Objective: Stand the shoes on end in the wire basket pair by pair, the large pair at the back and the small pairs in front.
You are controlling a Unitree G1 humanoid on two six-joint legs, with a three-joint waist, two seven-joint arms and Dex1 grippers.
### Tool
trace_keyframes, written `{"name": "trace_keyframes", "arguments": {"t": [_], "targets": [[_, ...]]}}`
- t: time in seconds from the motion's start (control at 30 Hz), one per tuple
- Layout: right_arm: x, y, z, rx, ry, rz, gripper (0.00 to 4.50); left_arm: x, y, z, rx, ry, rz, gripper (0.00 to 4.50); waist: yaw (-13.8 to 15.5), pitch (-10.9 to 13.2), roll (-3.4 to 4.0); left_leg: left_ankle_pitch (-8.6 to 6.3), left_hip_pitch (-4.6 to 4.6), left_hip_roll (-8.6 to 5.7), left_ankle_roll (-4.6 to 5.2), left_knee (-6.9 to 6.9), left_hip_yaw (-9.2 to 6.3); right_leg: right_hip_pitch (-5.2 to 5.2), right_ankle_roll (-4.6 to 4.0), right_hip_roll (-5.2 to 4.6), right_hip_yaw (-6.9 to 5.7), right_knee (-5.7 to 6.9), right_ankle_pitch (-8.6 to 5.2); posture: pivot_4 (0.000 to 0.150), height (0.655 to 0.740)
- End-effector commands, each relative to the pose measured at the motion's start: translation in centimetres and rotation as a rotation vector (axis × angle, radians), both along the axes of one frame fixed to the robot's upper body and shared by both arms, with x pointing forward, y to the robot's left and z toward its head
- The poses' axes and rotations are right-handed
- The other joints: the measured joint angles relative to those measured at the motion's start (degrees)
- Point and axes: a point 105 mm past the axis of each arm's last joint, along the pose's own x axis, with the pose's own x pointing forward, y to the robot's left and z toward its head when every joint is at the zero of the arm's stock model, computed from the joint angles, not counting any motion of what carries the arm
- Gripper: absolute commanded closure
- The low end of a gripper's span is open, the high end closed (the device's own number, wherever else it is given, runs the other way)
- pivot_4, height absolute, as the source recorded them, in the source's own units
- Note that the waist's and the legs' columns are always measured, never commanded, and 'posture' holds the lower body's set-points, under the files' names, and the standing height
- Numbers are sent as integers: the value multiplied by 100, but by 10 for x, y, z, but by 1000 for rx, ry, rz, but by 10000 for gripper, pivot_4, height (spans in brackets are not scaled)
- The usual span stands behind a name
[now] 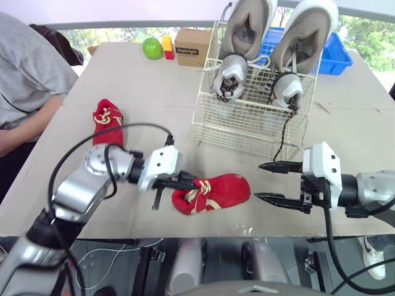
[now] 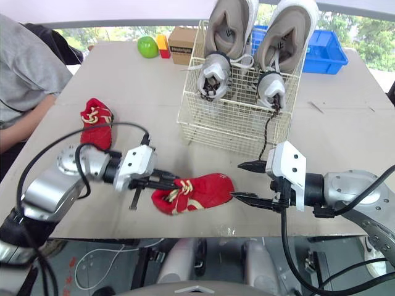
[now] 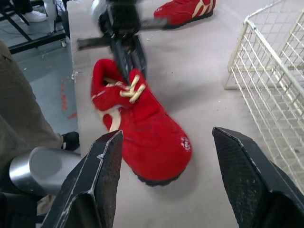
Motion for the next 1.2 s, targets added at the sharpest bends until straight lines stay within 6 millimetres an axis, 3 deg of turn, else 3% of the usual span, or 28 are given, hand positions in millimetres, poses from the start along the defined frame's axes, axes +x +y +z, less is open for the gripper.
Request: {"name": "trace_keyframes", "arguments": {"t": [0.03,0.17,0.3,0.5,0.57,0.73,0.87,1.0,1.2], "targets": [[5,5,7,16,64,11,16738,7,-8,4,65,-177,-213,44841,-21,-1,0,0,4,0,1,0,7,4,-1,0,7,-1,1,1500,7400],[23,7,7,-50,129,-11,16738,21,-23,11,60,-344,-375,44841,-43,1,-1,-2,-6,-4,5,2,12,-6,0,13,11,-4,2,1500,7400],[40,11,10,-53,362,-25,16738,24,-41,23,2,-575,-537,44841,-47,2,-2,-2,-11,-2,5,1,12,-16,1,25,11,6,2,1500,7400],[55,16,13,-50,535,-43,16738,30,-59,47,-120,-778,-606,44841,-43,2,-1,-2,-18,0,5,2,12,-18,25,24,10,14,16,1500,7400],[60,17,10,-80,525,-66,16738,29,-63,53,-152,-811,-618,44841,-46,2,-1,-1,-21,-1,6,3,11,-22,27,24,11,17,17,1500,7400],[67,20,9,-85,568,-77,963,26,-71,65,-216,-877,-630,45000,-51,2,-1,-1,-22,-1,6,2,11,-23,28,30,7,22,17,1500,7400],[61,19,4,-122,636,-59,963,22,-72,69,-227,-903,-639,45000,-50,2,-1,-1,-21,0,6,3,10,-23,28,31,5,28,17,1500,7400],[67,12,10,-75,701,-76,963,19,-70,69,-218,-918,-646,45000,-58,2,0,-1,-19,0,6,3,9,-23,28,32,6,30,17,1500,7400],[60,7,22,-16,773,-1,963,18,-66,67,-191,-934,-656,45000,-56,2,0,-1,-20,3,6,3,7,-23,28,32,6,29,17,1500,7400]]}}
